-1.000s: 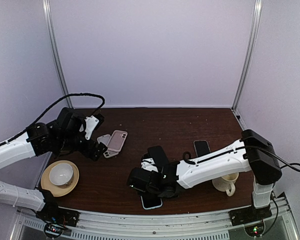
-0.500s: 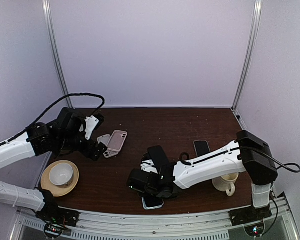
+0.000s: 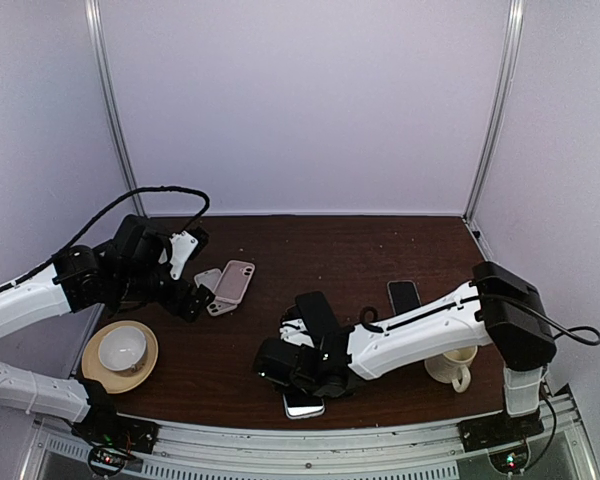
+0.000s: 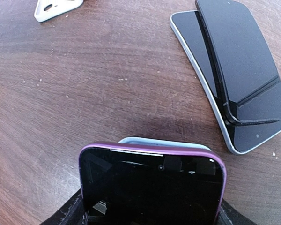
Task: Put the phone into the phone case
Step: Install the phone into the phone case.
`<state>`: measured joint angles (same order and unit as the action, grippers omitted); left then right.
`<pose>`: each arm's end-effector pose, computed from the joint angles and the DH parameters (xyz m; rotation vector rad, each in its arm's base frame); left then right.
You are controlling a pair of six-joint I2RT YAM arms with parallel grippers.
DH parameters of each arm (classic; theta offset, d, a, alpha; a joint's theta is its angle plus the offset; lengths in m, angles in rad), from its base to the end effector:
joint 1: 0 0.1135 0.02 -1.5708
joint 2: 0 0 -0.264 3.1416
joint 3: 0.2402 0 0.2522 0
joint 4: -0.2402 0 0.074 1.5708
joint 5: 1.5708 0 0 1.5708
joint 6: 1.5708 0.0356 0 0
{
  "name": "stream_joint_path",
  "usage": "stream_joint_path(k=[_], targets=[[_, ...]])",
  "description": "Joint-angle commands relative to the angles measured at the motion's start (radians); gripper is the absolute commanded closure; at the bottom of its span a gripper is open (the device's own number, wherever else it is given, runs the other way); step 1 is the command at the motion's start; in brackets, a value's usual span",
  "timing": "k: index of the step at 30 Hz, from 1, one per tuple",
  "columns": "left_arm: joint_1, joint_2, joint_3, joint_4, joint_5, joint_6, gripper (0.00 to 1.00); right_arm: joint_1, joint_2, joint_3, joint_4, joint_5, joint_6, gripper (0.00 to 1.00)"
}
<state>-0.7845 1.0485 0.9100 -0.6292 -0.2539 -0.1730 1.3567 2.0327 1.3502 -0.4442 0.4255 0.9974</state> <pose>0.1601 -0.1471 0.2926 0.5765 2.2426 -0.1903 0.1018 0.3988 0.1458 -0.3353 2.5469 0.3223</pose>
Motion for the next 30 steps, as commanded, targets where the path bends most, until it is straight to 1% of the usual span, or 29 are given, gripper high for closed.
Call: stream_joint_path(k=[1, 9, 15, 25, 28, 30], targets=[[0.004, -0.008, -0.005, 0.046, 0.007, 0.014, 0.02, -0.006, -0.059, -0.051, 0.094, 0.046, -0.006, 0.51], [0.004, -0.01, -0.005, 0.048, 0.011, 0.013, 0.03, -0.007, -0.113, -0.166, 0.237, 0.036, -0.005, 0.54], [0.004, -0.009, -0.005, 0.048, 0.013, 0.013, 0.03, -0.007, -0.129, -0.209, 0.353, 0.019, -0.051, 0.55], [0.004, -0.01, -0.006, 0.048, 0.012, 0.013, 0.03, -0.013, -0.117, -0.201, 0.315, 0.028, -0.048, 0.55], [0.004, -0.009, -0.006, 0.047, 0.013, 0.013, 0.02, -0.013, -0.115, -0.199, 0.312, 0.021, -0.051, 0.53], [0.005, -0.008, -0.006, 0.047, 0.015, 0.013, 0.03, -0.014, -0.104, -0.177, 0.272, 0.019, -0.053, 0.5]])
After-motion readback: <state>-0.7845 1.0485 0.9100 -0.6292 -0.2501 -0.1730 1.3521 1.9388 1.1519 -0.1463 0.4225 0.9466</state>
